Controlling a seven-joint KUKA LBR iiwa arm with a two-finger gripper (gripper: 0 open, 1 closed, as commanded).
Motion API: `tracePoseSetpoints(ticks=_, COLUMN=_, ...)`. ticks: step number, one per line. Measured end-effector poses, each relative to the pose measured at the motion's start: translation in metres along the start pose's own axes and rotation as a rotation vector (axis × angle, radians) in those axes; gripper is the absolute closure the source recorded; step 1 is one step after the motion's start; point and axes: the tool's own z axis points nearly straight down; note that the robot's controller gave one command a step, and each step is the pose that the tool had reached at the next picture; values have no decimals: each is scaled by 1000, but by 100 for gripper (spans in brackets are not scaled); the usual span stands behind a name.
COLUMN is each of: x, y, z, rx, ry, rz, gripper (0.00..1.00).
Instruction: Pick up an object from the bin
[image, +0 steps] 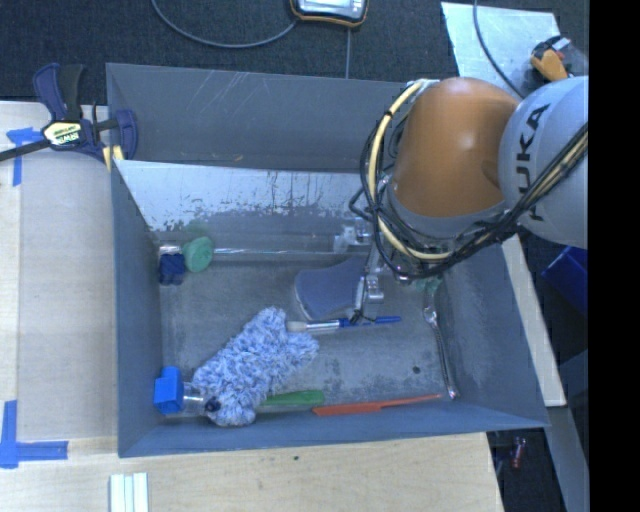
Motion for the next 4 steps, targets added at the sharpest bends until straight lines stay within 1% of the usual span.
tracePoseSetpoints(ticks=1, x=-1, y=0, z=-5, rx=0, ry=-9, rz=2, gripper=0)
tracePoseSetpoints(ticks=2, x=1, y=80, z=110, rx=0, ry=-12, rz=-183, gripper=0)
tracePoseSetpoints(ticks=3, x=6, y=91, z=130, rx=5, ry=-19, rz=-652, gripper=0)
tracePoseSetpoints(ticks=4, x=23, y=140, z=101, rx=1, ry=-16, rz=-480, gripper=0)
